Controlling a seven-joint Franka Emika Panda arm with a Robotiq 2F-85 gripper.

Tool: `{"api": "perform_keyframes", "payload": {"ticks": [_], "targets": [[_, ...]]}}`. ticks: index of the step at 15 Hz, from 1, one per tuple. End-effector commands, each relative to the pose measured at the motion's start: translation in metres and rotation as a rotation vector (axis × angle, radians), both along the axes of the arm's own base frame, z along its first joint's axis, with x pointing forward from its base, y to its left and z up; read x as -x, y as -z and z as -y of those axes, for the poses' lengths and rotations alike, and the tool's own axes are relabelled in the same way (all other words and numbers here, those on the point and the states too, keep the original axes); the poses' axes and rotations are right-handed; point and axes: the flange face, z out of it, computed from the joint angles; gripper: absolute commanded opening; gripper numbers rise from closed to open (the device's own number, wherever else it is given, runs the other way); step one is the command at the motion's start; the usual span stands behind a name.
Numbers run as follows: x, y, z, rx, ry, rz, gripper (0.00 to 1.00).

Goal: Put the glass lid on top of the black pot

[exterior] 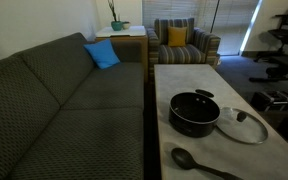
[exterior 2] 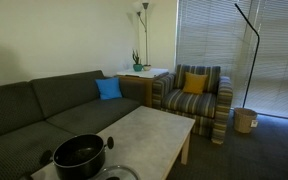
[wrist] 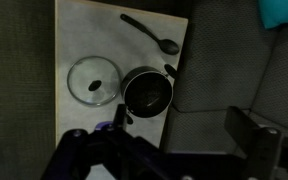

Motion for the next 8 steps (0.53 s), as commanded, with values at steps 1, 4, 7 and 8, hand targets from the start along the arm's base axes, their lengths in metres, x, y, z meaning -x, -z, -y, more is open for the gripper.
{"api": "perform_keyframes", "payload": {"ticks": [1,4,7,8], "targets": [[-0.011,0.010,-0.003,-0.008,0.005,-0.013,1.00],[-0.027,0.022,-0.005,-0.008,0.008,-0.032,1.00],[-0.035,0.022,-0.017,0.012,0.104,0.020,1.00],[-0.044,0.027,-0.018,0.014,0.164,0.055,1.00]]}}
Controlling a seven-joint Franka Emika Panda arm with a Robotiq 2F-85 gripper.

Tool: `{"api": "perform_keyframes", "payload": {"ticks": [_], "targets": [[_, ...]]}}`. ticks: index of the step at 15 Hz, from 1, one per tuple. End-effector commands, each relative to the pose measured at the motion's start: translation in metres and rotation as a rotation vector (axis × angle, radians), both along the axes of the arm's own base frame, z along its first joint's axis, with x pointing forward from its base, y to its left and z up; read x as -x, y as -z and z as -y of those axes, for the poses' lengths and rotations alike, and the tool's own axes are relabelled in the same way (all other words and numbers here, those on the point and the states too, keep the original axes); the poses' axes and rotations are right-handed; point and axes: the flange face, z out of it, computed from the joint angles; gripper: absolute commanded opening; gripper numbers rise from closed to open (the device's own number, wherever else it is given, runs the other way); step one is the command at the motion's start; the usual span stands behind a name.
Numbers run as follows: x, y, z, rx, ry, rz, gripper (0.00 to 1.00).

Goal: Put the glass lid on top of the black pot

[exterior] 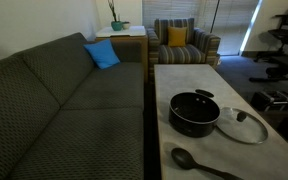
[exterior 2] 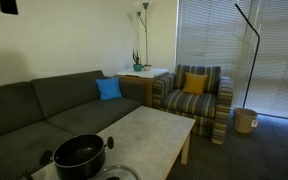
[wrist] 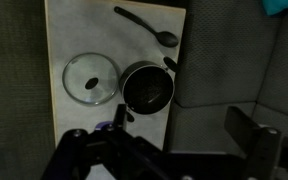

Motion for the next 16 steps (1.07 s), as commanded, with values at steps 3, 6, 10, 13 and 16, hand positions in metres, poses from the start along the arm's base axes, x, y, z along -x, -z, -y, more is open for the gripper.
{"api": "perform_keyframes", "payload": {"ticks": [3,6,10,13,16], "targets": [[-0.044,0.043,-0.004,0.032,0.254,0.116,1.00],[-0.072,0.095,0.011,0.035,0.360,0.094,1.00],[-0.072,0.124,0.014,0.036,0.371,0.038,1.00],[-0.089,0.155,0.021,0.032,0.389,-0.004,1.00],[-0.088,0.151,0.013,0.069,0.362,0.010,1.00]]}}
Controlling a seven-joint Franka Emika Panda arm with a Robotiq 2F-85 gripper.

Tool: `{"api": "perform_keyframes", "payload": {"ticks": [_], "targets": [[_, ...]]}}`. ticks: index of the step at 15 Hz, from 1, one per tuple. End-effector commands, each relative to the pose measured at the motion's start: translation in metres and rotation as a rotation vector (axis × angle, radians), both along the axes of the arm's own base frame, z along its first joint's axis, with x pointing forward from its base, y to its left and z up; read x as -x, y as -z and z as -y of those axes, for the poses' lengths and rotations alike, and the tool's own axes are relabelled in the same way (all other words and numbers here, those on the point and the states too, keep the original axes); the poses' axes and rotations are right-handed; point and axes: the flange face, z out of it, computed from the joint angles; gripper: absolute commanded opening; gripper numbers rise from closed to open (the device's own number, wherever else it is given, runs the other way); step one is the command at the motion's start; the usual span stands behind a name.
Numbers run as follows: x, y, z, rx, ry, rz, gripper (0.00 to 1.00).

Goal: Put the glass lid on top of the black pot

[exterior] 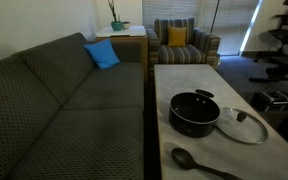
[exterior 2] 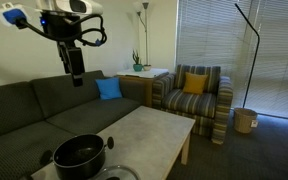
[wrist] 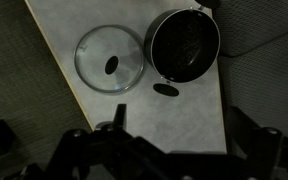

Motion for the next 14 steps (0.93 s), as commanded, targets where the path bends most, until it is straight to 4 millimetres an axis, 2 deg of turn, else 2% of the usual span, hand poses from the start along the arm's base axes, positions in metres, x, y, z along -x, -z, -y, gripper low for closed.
{"api": "perform_keyframes", "payload": {"ticks": [1,3,5,9,11,14], "targets": [[0.001,-0.002,-0.012,0.086,-0.077,-0.033,1.00],[-0.022,0.012,0.000,0.106,-0.157,-0.093,1.00],[-0.048,0.034,0.011,0.081,-0.212,-0.154,1.00],[-0.088,0.076,0.028,0.065,-0.264,-0.253,1.00],[-0.106,0.104,0.029,0.044,-0.279,-0.288,1.00],[-0.123,0.150,0.017,-0.005,-0.315,-0.377,1.00]]}}
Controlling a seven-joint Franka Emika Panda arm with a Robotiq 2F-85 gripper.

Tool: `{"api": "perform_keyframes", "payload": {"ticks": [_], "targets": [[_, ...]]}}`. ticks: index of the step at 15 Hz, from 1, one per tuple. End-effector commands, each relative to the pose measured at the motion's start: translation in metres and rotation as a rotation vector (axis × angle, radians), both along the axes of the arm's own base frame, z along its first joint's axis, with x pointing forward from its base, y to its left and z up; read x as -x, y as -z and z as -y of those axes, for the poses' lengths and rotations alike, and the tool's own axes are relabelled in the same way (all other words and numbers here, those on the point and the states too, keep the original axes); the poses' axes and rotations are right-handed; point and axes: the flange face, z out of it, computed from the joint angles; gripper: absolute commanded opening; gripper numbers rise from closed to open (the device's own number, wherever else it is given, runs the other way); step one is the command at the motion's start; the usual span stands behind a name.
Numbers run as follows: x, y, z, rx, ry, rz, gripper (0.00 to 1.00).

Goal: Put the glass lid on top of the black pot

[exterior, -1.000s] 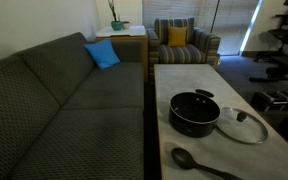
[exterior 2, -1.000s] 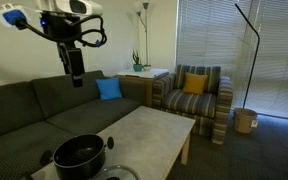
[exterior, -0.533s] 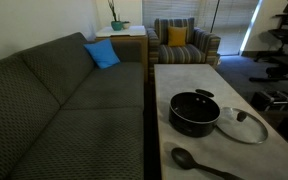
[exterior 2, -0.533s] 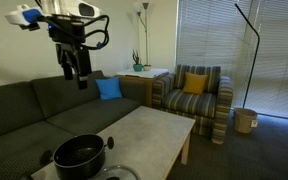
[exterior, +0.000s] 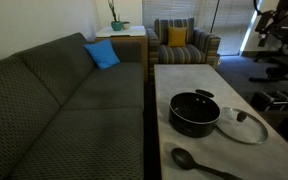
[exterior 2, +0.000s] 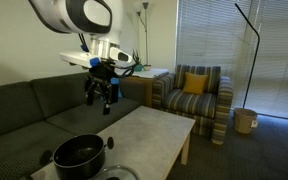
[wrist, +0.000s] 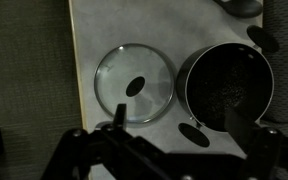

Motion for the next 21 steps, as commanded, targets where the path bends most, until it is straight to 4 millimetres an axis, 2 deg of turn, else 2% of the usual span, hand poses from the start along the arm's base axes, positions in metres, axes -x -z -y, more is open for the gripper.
{"api": "perform_keyframes", "payload": {"ticks": [1,2,3,4,6,9,12,14,17,21], "targets": [[-0.026,0.052,-0.010,-0.061,-0.050,-0.115,1.00],[-0.028,0.068,-0.013,-0.070,-0.065,-0.149,1.00],[-0.015,0.045,-0.014,-0.035,-0.032,-0.104,1.00],[-0.019,0.060,-0.018,-0.044,-0.041,-0.128,1.00],[-0.024,0.075,-0.019,-0.049,-0.047,-0.141,1.00],[-0.028,0.073,-0.017,-0.050,-0.046,-0.137,1.00],[-0.037,0.089,-0.011,-0.053,-0.020,-0.135,1.00],[-0.040,0.109,-0.002,-0.067,0.015,-0.140,1.00],[-0.043,0.147,0.020,-0.095,0.064,-0.165,1.00],[-0.037,0.196,0.045,-0.137,0.100,-0.229,1.00]]}}
